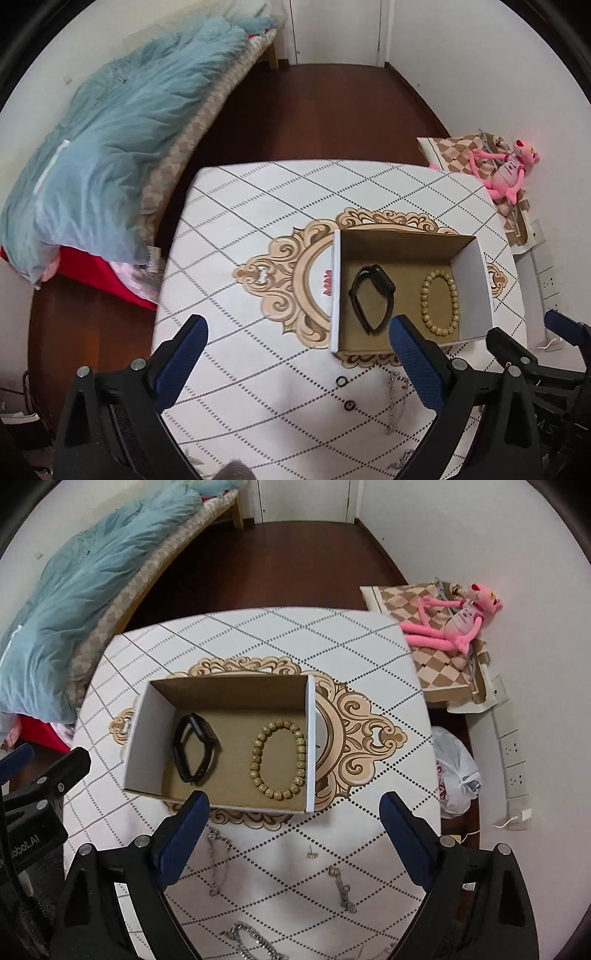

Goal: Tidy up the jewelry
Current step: 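Lift both tools up and away from the box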

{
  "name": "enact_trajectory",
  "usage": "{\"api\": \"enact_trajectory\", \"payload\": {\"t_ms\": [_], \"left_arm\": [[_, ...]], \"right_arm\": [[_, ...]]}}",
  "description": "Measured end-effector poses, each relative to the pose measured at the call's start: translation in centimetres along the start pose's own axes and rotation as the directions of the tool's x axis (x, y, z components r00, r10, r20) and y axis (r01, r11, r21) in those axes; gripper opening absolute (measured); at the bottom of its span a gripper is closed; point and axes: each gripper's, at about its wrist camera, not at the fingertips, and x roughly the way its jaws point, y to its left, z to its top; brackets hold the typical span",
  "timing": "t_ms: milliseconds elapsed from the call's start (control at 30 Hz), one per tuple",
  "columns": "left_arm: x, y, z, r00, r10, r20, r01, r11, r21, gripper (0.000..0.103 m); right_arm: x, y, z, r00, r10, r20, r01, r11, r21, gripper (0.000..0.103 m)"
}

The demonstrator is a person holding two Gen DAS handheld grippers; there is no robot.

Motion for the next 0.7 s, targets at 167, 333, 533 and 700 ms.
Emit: {"api": "enact_trajectory", "payload": {"t_ms": [167, 333, 533, 700], "left_arm": [[-3.2, 0.3, -1.0, 0.999, 0.008, 0.053, -0.008, 1.0, -0.002, 0.1], [-6.0, 0.4, -2.1, 0.995, 0.012, 0.097, -0.012, 1.0, 0.002, 0.1], [-8.7, 0.8, -3.4, 0.991, 0.004, 0.135, -0.005, 1.0, 0.005, 0.1], [-9.4, 1.3, -4.9, 0.992, -0.007, 0.13, 0.007, 1.0, 0.0, 0.1]], "right_arm": [[-3.3, 0.5, -1.1, 0.998, -0.012, 0.056, 0.012, 1.0, -0.002, 0.094], [-6.4, 0.5, -2.4, 0.994, -0.022, 0.11, 0.022, 1.0, 0.006, 0.095], [-9.3, 0.5, -3.9, 0.988, -0.031, 0.153, 0.03, 0.999, 0.011, 0.094], [-10.3, 0.1, -5.5, 0.989, -0.014, 0.148, 0.01, 1.0, 0.026, 0.095]]}}
